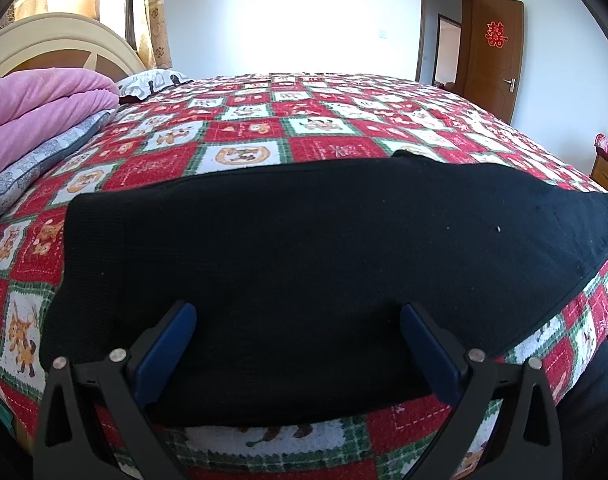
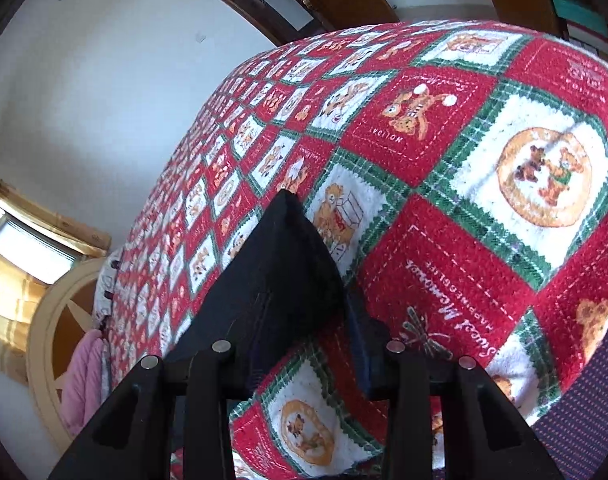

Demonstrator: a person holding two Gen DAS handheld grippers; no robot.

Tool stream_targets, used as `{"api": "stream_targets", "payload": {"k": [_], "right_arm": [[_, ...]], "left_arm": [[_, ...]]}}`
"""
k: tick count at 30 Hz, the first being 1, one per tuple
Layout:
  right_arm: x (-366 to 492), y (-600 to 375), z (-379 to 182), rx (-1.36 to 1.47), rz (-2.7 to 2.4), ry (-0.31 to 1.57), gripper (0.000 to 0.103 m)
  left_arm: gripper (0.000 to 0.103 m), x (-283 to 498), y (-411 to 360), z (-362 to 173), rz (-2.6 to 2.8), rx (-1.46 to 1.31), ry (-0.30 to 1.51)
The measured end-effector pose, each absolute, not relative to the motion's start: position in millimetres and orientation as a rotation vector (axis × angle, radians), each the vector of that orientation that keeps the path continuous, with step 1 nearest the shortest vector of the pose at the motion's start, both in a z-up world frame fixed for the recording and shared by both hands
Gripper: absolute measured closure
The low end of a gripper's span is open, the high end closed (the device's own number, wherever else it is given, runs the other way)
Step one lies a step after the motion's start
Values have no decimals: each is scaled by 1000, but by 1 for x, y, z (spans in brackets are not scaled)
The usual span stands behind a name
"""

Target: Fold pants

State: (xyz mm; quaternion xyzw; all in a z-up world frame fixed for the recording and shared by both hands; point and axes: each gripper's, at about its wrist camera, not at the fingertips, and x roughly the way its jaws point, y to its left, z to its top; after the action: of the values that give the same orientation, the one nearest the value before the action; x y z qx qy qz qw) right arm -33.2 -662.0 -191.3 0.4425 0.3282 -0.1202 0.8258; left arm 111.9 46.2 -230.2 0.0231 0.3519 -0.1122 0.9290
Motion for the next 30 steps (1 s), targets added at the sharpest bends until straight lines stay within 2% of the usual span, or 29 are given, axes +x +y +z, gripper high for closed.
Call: {"api": "stream_targets", "payload": {"k": [2, 3, 7, 9, 11, 18, 30], "right_arm": [[-34, -666, -200, 1019, -201, 647, 66], [-33, -664, -203, 1011, -206, 630, 70], [-32, -658, -201, 941, -237, 573, 72], [-34, -656, -201, 925, -255, 548, 84], [-36, -658, -202, 929, -258, 530, 91], [-39, -649, -190, 868, -231, 470, 92], [-14, -565, -152, 443, -176, 461, 93]], "left_arm": [[0, 112, 46, -230, -232, 46, 722], [0, 112, 46, -230, -232, 47, 722], [0, 112, 46, -230, -232, 47, 722], [0, 112, 46, -231, -233, 46, 723], [0, 112, 45, -231, -235, 46, 724], [0, 113, 46, -229, -237, 38, 729], [0, 122, 80, -219, -220, -100, 732]]}}
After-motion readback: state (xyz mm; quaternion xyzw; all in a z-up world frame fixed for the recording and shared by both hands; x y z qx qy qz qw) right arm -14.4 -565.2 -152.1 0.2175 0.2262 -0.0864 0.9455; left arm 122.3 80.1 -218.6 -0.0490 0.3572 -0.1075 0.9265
